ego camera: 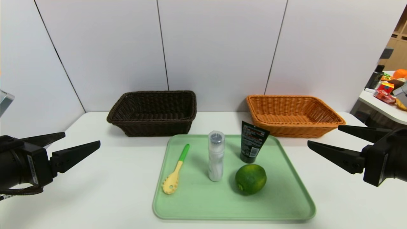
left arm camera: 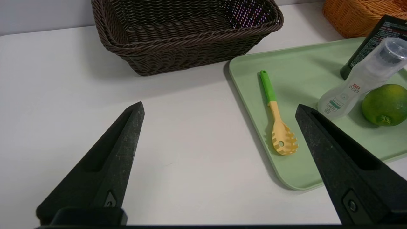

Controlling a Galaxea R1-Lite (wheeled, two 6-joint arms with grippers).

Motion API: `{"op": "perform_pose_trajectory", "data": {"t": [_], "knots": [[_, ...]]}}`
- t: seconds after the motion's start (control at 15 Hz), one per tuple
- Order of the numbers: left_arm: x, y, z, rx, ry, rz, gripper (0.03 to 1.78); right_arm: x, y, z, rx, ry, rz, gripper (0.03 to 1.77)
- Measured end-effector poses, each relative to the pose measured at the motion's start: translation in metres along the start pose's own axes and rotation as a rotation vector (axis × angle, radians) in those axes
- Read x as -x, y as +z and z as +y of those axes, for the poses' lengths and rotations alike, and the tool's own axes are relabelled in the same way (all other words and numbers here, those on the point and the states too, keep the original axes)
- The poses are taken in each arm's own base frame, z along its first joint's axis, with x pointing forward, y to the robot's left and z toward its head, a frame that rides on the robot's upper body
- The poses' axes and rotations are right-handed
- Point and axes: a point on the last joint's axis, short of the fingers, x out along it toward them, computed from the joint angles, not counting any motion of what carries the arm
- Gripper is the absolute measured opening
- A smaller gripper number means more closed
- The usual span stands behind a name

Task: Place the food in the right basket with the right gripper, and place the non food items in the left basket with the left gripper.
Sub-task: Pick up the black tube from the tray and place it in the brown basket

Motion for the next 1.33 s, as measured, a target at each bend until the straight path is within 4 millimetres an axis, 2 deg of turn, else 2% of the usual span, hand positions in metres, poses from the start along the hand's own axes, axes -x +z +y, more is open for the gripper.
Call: {"op": "perform_pose_trajectory", "data": {"t": [0.6,0.93,1.33], "knots": [[0.006,-0.005,-0.002,-0.005,-0.005,-0.005,1.69,-0.011,-0.003,0.006,0.014,0.037,0.038,1.70],[0.010,-0.005,-0.002,-0.007,-0.006,-0.016,1.69,-0.024,-0.004,0.016,0.036,0.056,0.073,1.70],[0.013,-0.005,-0.003,-0.009,-0.009,-0.024,1.69,-0.043,-0.004,0.014,0.040,0.043,0.104,1.70]]}}
